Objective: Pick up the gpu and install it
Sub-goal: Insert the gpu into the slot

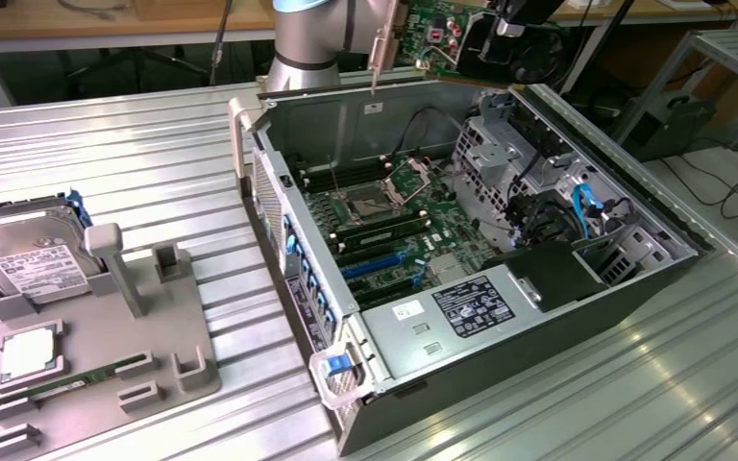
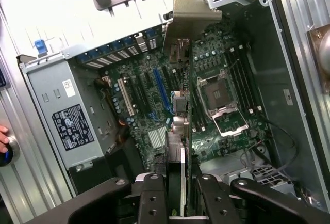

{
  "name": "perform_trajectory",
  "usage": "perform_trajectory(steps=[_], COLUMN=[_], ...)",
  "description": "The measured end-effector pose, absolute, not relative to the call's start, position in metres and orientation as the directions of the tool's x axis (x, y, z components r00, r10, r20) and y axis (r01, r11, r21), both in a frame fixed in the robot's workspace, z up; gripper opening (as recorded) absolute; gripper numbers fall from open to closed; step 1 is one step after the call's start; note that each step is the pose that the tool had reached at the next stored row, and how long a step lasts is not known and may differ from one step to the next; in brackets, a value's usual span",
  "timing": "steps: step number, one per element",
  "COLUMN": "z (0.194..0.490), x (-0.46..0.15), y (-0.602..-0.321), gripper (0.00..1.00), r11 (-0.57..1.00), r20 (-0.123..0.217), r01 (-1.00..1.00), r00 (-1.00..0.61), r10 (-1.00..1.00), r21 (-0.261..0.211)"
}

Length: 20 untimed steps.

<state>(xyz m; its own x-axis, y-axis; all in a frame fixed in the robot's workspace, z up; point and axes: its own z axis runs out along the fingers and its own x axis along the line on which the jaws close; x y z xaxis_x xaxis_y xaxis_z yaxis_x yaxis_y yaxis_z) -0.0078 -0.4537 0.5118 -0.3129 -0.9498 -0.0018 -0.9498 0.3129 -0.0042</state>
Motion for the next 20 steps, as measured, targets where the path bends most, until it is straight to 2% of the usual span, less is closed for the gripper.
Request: perform_trajectory(steps=[20], z=[0.5097], x=[-0.0077], y=[-0.4538], gripper=[0.27], r11=[0.081], r20=[-0.002], r01=[-0.997], r00=[-0.081], r10=[-0.997], r21=[-0.008])
